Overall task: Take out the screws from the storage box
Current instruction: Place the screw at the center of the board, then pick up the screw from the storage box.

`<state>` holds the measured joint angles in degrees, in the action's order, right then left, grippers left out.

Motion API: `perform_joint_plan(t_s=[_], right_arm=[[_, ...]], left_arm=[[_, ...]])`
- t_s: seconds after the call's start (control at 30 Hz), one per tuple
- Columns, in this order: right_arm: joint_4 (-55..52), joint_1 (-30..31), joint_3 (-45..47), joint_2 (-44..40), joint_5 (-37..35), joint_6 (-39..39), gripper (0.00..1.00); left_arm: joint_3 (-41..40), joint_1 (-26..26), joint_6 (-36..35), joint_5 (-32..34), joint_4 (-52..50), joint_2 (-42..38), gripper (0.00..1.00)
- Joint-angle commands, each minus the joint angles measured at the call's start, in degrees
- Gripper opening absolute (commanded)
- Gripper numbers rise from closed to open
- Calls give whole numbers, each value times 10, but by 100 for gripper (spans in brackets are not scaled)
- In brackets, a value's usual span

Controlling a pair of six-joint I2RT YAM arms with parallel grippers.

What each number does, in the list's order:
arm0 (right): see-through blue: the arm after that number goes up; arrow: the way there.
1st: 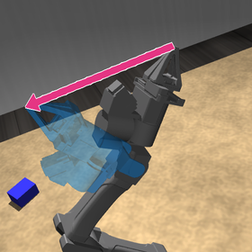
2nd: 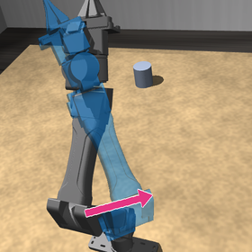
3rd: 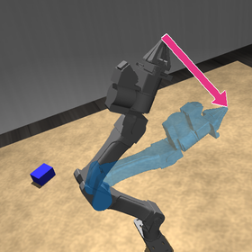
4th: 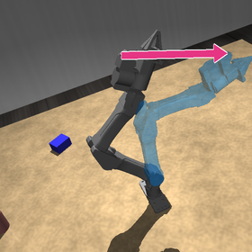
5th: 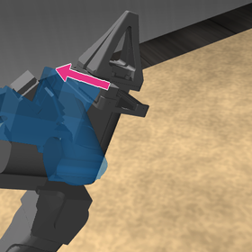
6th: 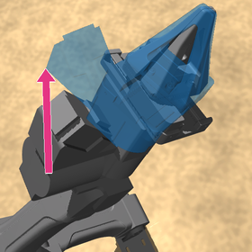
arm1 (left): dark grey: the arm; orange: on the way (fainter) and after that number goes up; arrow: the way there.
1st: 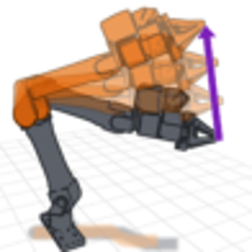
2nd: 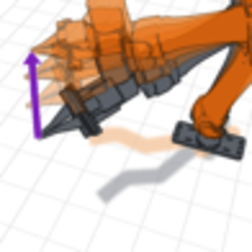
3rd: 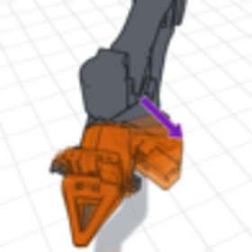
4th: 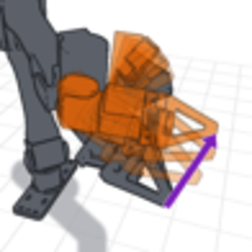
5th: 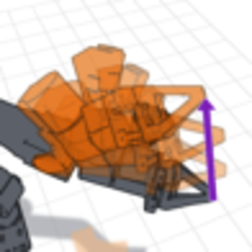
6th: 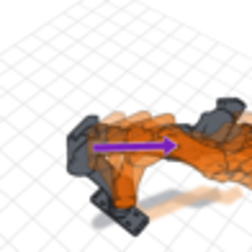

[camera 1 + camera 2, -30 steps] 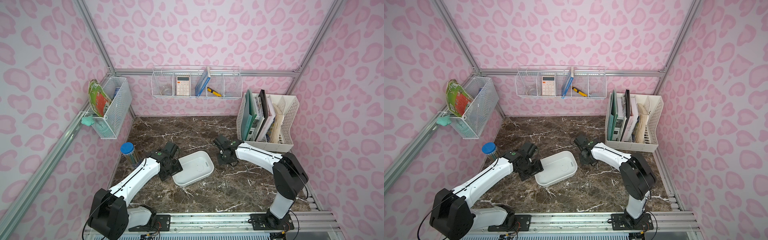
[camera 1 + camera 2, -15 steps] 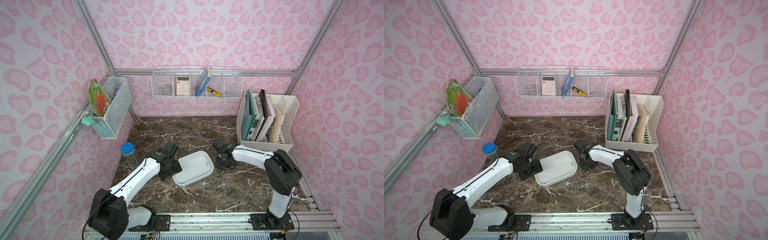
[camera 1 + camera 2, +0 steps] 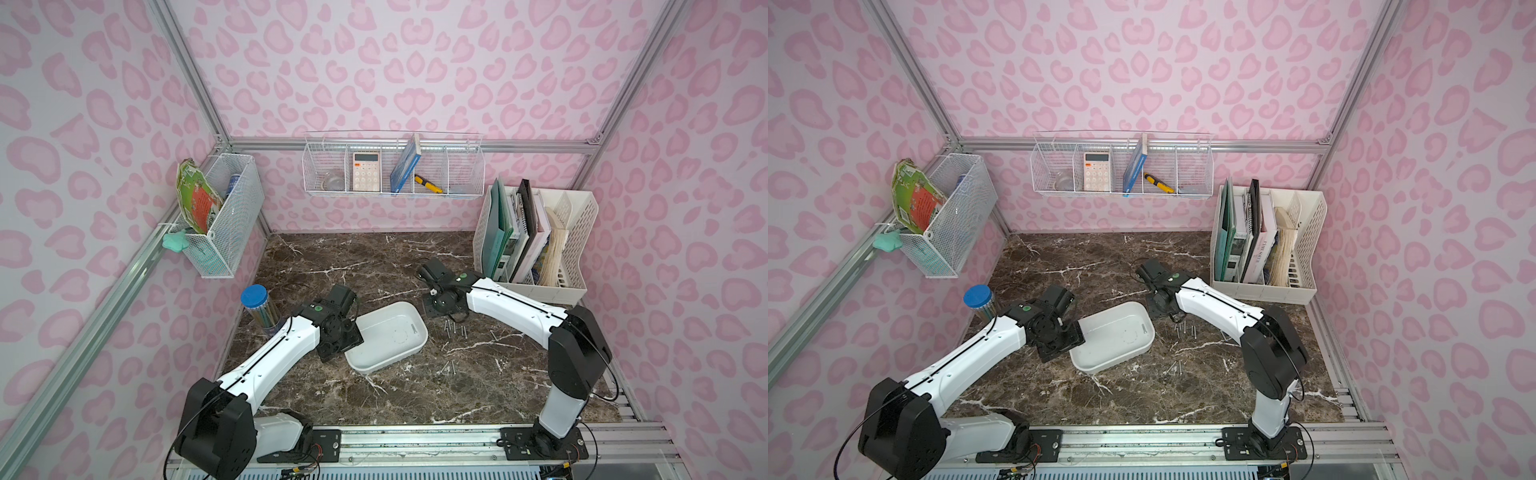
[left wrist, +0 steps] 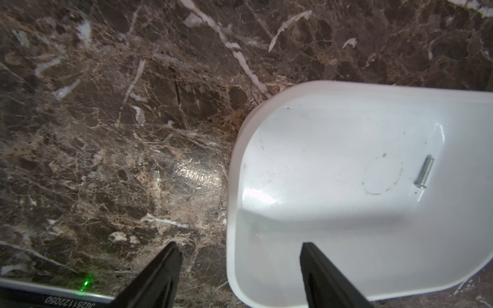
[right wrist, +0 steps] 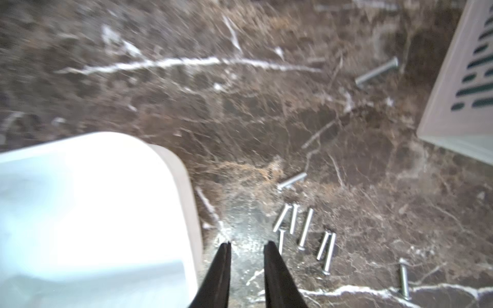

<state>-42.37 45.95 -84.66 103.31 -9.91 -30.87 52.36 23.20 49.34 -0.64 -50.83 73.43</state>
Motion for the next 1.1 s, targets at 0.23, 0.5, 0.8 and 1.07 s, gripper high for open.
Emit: perform_joint_plan(t_s=[0.23,0.5,0.8,1.07], right_arm=[[-57,60,-101,120,12,31,32],[-58,63,-81,155,5,24,32],[-95,64,-113,201,-40,8,31],[-104,70,-112,236,-48,-7,29]], left_arm=[[-5,0,4,6,-12,-4,76],[-8,0,4,-1,-5,1,76],[-13,0,8,-6,0,4,76],[-12,0,11,-9,5,9,76]])
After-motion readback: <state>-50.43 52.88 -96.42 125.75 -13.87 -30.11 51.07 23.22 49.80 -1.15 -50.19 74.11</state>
